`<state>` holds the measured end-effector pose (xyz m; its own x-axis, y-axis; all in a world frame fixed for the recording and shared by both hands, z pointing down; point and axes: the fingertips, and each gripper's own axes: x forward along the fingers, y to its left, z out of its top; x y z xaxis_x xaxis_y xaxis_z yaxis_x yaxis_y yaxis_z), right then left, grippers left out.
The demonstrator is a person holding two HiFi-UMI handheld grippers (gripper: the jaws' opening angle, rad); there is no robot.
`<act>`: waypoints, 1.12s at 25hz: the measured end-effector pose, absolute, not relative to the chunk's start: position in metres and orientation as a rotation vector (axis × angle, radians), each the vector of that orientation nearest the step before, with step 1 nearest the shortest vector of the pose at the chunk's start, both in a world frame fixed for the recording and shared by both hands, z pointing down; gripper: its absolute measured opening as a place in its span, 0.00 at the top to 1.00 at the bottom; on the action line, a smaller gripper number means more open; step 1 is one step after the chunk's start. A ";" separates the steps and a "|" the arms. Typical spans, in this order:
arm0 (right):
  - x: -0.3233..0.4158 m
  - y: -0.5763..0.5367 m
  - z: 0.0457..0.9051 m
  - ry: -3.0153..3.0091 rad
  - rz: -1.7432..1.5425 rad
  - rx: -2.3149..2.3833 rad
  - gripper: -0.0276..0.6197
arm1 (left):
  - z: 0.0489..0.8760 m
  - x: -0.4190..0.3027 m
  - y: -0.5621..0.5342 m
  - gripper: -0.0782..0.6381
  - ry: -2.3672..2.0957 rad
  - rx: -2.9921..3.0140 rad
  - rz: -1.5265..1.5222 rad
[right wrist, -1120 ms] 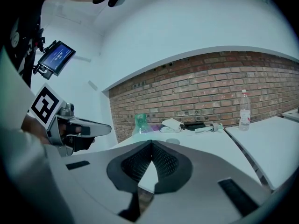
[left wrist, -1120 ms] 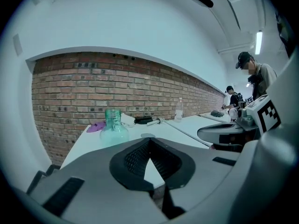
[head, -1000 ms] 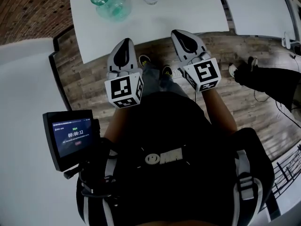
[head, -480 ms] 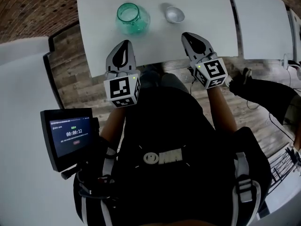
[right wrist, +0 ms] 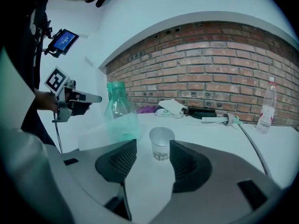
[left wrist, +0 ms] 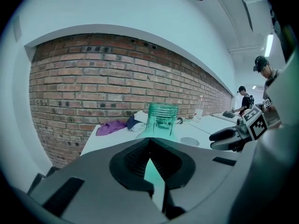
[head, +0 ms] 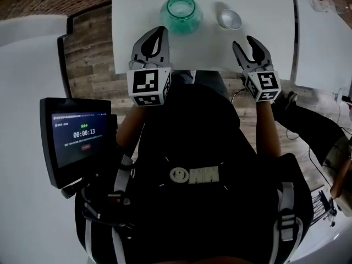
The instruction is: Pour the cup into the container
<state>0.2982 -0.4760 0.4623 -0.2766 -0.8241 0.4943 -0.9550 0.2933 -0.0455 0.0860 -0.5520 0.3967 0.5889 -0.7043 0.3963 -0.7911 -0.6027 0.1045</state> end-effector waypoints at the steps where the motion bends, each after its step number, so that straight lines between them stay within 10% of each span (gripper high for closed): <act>1: 0.299 -0.478 0.468 -2.189 0.483 1.587 0.63 | 0.397 0.083 -0.554 0.90 -1.246 2.543 0.461; 28: 0.298 -0.549 0.550 -2.157 0.471 1.485 0.46 | 0.390 0.071 -0.586 0.90 -1.407 2.488 0.449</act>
